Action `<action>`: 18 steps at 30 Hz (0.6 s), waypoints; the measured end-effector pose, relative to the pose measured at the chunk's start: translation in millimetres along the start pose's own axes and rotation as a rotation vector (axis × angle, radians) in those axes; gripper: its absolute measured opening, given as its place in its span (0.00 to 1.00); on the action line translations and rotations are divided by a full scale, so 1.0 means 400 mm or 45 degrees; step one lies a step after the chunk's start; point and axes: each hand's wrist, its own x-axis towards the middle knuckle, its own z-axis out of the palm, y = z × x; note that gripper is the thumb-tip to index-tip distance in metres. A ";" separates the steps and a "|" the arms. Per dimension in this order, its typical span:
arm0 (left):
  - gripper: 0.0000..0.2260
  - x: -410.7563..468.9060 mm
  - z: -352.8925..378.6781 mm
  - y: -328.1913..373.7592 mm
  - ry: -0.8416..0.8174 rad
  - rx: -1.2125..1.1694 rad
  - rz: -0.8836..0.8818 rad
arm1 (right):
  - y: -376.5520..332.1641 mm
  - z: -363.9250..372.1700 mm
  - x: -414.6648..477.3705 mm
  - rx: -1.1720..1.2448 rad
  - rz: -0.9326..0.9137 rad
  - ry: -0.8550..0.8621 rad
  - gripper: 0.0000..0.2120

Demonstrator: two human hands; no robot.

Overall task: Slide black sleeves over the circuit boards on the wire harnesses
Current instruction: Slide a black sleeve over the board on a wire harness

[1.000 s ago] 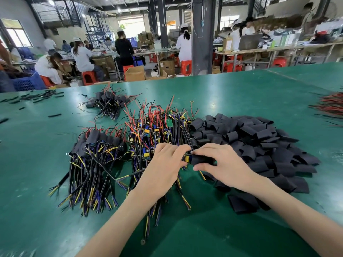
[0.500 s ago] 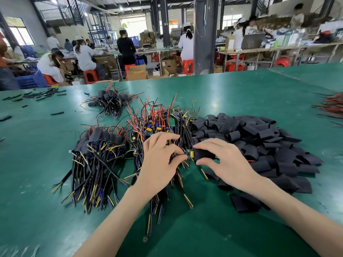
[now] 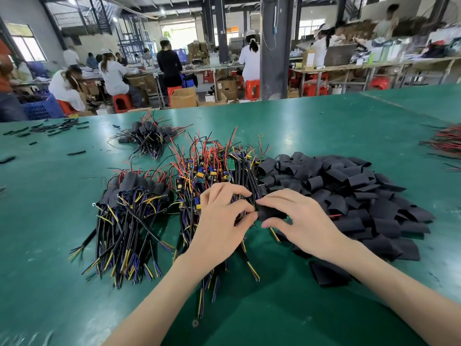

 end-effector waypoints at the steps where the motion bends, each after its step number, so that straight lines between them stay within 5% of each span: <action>1: 0.05 -0.001 0.000 -0.001 -0.003 -0.002 -0.007 | 0.000 0.001 0.000 -0.007 -0.017 0.007 0.17; 8: 0.05 0.002 -0.006 -0.005 0.030 0.023 -0.018 | 0.002 0.003 0.002 0.078 -0.001 0.024 0.22; 12: 0.08 0.023 -0.052 -0.032 0.217 0.151 -0.027 | 0.004 -0.009 0.012 -0.097 -0.073 0.107 0.30; 18: 0.10 0.033 -0.155 -0.174 0.679 0.651 -0.485 | 0.037 -0.019 0.014 -0.256 0.245 0.302 0.21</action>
